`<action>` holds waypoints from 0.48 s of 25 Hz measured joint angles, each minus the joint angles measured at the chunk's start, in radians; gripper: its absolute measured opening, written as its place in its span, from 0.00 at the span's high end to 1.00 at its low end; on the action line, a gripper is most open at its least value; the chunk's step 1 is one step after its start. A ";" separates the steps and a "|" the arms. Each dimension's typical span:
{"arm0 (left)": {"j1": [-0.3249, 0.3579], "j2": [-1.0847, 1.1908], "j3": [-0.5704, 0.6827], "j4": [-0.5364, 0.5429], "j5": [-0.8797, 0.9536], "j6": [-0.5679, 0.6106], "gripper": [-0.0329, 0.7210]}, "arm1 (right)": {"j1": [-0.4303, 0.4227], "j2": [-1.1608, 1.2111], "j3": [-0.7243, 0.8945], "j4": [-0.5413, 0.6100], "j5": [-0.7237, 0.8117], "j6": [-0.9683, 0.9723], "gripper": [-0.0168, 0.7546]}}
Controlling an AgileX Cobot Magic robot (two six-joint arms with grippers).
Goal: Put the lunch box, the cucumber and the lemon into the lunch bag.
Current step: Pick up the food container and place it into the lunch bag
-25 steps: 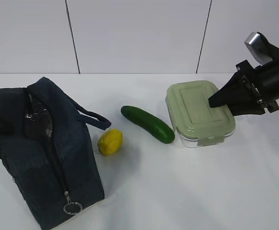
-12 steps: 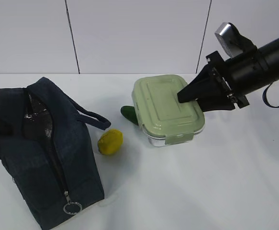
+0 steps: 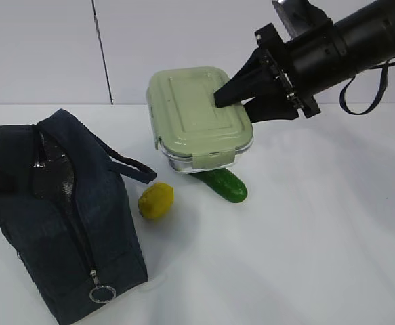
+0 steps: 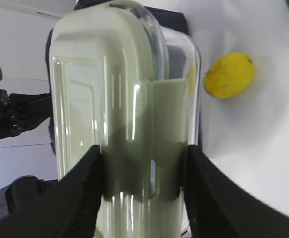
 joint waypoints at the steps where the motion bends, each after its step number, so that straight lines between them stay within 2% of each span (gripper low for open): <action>1: 0.000 0.000 0.000 0.000 0.000 0.000 0.96 | 0.012 0.000 -0.006 0.000 0.002 0.011 0.51; 12: 0.000 0.000 0.000 0.002 0.000 -0.002 0.96 | 0.114 0.000 -0.046 0.053 0.015 0.058 0.51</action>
